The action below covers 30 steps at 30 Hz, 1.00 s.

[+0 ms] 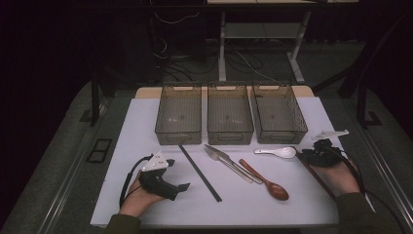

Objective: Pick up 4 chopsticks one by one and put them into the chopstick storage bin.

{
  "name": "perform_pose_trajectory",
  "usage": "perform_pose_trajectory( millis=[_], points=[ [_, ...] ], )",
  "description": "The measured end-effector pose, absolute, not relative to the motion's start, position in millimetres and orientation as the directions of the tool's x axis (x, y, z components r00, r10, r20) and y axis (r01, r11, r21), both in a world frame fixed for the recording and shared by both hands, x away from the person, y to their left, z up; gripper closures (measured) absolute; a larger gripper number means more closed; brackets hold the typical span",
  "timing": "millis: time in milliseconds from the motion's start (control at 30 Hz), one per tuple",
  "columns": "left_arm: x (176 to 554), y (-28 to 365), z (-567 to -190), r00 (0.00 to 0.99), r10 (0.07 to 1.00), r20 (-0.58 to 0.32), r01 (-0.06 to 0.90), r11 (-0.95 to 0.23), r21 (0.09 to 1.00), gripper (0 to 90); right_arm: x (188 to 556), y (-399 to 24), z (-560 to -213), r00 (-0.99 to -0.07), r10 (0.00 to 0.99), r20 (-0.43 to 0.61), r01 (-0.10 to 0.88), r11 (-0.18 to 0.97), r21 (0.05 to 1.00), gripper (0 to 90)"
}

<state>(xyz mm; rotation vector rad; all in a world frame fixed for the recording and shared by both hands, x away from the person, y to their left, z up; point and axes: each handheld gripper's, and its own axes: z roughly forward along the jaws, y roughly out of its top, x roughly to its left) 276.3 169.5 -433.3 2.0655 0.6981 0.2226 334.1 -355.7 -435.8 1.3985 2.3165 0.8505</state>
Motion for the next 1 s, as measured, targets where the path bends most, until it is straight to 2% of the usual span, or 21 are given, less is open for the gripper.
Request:
perform_pose_trajectory(
  millis=[233, 433, 700, 1000],
  points=[
    [276, 169, -433, 0.821, 0.56, -0.109, 0.393, -0.418, 0.819, 0.0, 315, -362, -425, -0.503, 0.861, 0.075, 0.679, 0.341, 0.65, 63.1],
    [276, 170, -433, 0.822, 0.56, -0.108, 0.394, -0.421, 0.817, 0.0, 295, -369, -420, -0.511, 0.852, 0.115, 0.675, 0.316, 0.666, 63.1],
    [276, 170, -433, 0.822, 0.559, -0.107, 0.392, -0.42, 0.819, 0.0, 271, -379, -419, -0.516, 0.849, 0.108, 0.667, 0.32, 0.673, 64.3],
    [276, 171, -433, 0.822, 0.559, -0.106, 0.392, -0.421, 0.818, 0.0, 270, -383, -423, -0.521, 0.849, 0.089, 0.674, 0.345, 0.653, 70.8]
  ],
)
